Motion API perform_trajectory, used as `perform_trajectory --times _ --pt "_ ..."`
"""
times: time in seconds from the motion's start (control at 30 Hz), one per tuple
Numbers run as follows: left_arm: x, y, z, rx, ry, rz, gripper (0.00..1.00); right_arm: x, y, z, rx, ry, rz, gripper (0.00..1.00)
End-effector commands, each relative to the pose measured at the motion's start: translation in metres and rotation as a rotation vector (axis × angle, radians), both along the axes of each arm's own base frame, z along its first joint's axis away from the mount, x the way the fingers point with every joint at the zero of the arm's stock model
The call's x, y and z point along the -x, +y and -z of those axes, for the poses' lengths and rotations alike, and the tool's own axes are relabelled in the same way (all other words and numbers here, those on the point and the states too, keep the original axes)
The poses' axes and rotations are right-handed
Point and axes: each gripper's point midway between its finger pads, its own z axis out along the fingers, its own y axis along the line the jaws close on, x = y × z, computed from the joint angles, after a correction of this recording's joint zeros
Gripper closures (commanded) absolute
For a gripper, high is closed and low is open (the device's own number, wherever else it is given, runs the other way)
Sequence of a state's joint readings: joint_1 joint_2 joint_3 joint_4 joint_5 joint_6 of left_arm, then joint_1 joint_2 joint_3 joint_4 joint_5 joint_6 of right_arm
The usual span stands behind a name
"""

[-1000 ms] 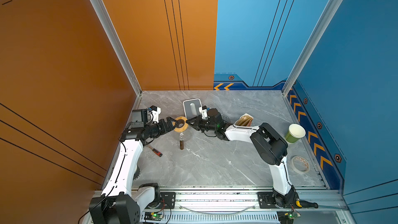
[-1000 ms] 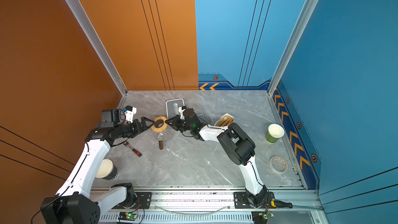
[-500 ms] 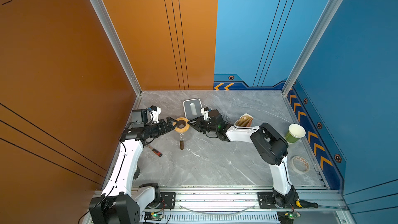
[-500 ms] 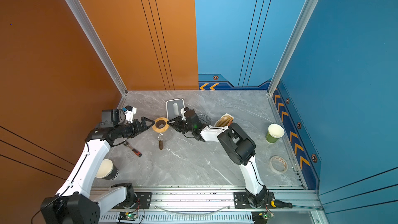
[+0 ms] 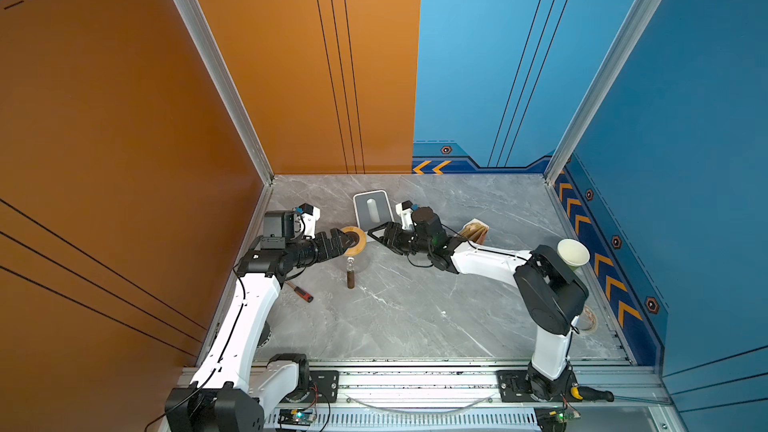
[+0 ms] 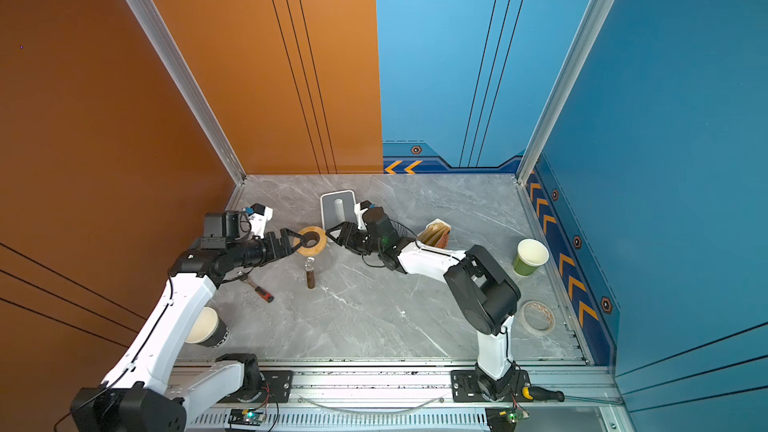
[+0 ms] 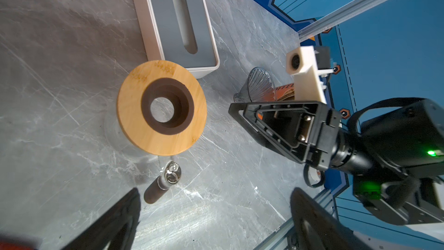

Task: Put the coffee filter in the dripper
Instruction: 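Move the right gripper to the glass dripper's rim while the left gripper draws back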

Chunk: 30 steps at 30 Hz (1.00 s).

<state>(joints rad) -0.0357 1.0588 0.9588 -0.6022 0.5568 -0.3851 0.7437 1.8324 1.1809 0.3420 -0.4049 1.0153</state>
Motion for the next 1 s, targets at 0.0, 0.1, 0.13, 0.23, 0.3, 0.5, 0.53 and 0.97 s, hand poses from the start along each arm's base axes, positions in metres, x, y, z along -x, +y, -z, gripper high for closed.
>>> perform_trajectory --times 0.0,0.1,0.13,0.23,0.3,0.5,0.53,0.97 --pt "0.007 -0.003 0.004 -0.066 0.002 -0.012 0.02 0.011 -0.028 0.002 0.149 -0.075 -0.002 0.32" --pt "0.012 -0.019 0.004 -0.082 0.009 0.001 0.02 0.019 -0.051 -0.004 0.226 -0.114 0.012 0.26" --pt "0.013 -0.025 0.002 -0.092 0.005 0.008 0.02 0.022 -0.06 -0.006 0.259 -0.129 0.019 0.25" --pt "0.016 -0.04 -0.004 -0.107 -0.001 0.01 0.02 0.027 -0.087 -0.005 0.353 -0.135 0.044 0.25" --pt "0.017 -0.049 -0.007 -0.103 0.001 0.014 0.02 0.021 -0.113 -0.003 0.342 -0.102 0.086 0.26" --pt "0.019 -0.079 -0.006 -0.102 -0.002 0.055 0.02 0.014 -0.178 -0.006 0.412 -0.045 0.212 0.33" --pt "0.019 -0.083 -0.006 -0.093 0.003 0.055 0.02 0.012 -0.189 -0.004 0.433 -0.022 0.229 0.36" --pt "0.01 -0.103 -0.005 -0.021 0.004 0.043 0.02 -0.022 -0.228 0.03 0.5 0.128 0.253 0.55"
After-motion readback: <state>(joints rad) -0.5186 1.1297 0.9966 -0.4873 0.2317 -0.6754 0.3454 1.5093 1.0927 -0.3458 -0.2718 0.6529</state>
